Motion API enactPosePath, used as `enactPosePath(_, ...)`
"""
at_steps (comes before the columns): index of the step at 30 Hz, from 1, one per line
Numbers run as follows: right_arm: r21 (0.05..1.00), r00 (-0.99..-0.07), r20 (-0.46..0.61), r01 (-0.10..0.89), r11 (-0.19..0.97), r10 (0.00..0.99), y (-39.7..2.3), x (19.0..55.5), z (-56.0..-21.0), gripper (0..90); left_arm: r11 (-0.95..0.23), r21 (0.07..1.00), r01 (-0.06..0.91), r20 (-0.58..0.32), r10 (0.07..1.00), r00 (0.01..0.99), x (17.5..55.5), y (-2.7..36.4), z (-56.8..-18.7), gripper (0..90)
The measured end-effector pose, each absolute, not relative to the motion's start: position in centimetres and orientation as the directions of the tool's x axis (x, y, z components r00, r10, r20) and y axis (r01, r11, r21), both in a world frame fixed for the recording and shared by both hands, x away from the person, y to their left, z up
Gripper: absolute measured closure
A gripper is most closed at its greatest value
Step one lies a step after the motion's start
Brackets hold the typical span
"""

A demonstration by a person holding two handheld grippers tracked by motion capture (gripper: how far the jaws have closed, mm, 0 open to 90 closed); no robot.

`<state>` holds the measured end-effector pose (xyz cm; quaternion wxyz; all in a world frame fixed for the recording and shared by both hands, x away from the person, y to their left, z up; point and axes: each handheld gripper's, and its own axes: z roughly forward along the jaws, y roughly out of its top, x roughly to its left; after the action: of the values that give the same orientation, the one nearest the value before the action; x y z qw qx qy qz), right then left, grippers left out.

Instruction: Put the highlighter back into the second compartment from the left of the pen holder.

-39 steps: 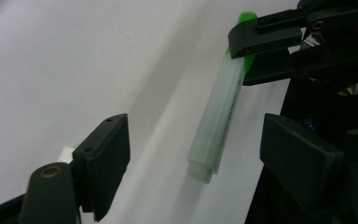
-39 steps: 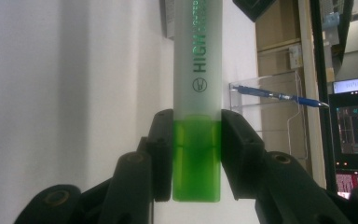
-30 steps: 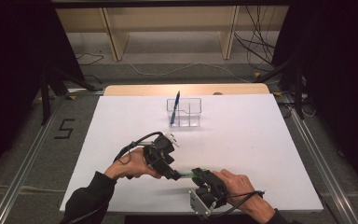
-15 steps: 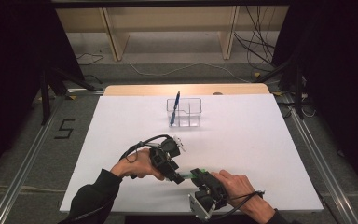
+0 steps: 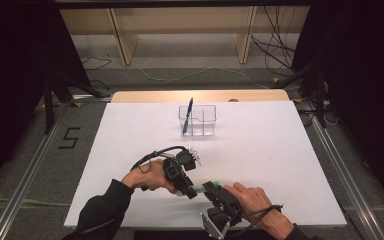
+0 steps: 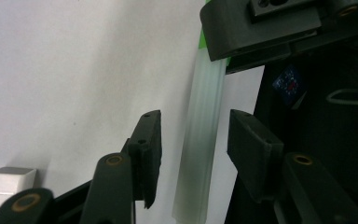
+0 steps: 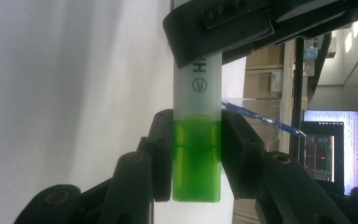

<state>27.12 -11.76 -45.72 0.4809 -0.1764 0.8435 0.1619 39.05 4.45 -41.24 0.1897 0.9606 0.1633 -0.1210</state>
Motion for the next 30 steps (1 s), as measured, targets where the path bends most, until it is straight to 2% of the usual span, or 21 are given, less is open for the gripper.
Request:
enactPosePath(2, 0.118, -0.485, -0.866, -0.441, 0.89, -0.125, -11.75, 26.99, -45.79, 67.4, -0.885, 0.308, 0.349, -0.292, 0.262, 0.92, 39.13, 4.31, -41.31, 54.9)
enactPosePath(13, 0.065, -0.447, -0.876, -0.478, 0.876, -0.179, -11.56, 26.93, -45.91, 67.4, -0.904, 0.273, 0.328, -0.286, 0.249, 0.925, 39.29, 3.77, -41.72, 58.7)
enactPosePath(20, 0.057, -0.454, -0.87, -0.476, 0.877, -0.19, -11.52, 26.8, -46.05, 67.4, -0.914, 0.262, 0.31, -0.294, 0.231, 0.928, 39.2, 3.54, -41.99, 62.2)
enactPosePath(30, 0.038, -0.44, -0.874, -0.488, 0.872, -0.207, -11.53, 26.73, -46.16, 67.4, -0.922, 0.264, 0.284, -0.311, 0.198, 0.93, 38.93, 3.41, -42.11, 72.9)
